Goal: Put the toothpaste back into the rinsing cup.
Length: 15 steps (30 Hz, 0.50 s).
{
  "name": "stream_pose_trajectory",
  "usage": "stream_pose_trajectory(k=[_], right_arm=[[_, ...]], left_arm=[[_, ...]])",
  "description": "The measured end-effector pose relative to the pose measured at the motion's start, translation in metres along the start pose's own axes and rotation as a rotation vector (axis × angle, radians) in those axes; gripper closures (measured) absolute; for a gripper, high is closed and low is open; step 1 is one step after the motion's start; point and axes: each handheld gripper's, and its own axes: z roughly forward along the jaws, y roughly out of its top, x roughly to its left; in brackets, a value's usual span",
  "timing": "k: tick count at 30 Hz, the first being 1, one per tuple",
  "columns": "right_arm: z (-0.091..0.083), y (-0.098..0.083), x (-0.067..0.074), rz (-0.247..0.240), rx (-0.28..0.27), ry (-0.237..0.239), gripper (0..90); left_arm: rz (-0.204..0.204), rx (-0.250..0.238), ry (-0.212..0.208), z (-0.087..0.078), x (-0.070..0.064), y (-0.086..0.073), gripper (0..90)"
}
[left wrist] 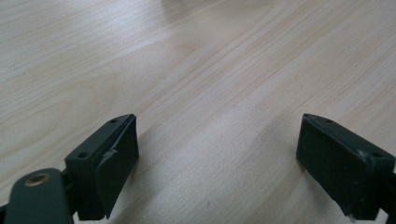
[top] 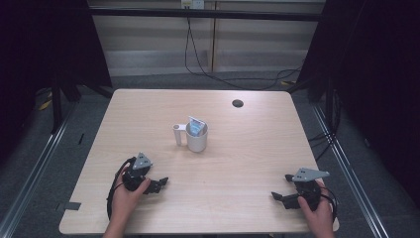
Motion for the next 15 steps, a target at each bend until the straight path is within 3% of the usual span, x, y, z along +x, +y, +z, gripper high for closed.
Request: stream_pose_trajectory(k=[15], right_arm=[[0.0000, -0.0001, 0.0000, 0.000, 0.000, 0.001, 12.8]], left_arm=[[0.000, 0.001, 0.005, 0.0000, 0.0003, 0.0001, 12.2]])
